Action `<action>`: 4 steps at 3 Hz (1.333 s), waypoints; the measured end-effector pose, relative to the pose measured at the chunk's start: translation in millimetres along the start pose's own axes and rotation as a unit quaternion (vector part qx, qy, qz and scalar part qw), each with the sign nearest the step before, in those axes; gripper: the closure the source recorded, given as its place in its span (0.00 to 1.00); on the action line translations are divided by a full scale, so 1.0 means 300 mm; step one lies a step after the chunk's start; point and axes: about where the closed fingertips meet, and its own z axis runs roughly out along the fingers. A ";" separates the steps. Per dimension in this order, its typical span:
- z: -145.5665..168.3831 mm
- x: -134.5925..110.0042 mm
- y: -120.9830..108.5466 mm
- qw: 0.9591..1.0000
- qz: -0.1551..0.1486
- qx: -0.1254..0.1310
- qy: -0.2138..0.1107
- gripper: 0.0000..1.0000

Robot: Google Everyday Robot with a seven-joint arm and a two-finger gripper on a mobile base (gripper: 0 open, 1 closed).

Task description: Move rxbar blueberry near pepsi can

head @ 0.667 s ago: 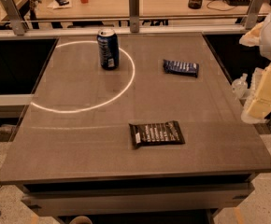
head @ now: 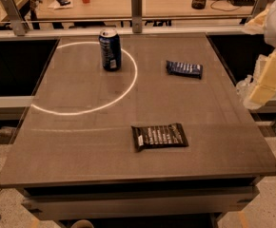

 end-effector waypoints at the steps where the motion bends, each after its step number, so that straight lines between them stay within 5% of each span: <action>1: 0.031 0.017 -0.129 0.999 0.033 -0.003 -0.018 0.00; 3: 0.183 0.071 -0.333 0.988 0.123 -0.040 -0.084 0.00; 4: 0.356 0.051 -0.396 0.984 0.127 -0.077 -0.098 0.00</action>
Offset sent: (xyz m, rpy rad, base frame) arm 0.1229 -0.0543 -0.0135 0.2683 0.0914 -0.2437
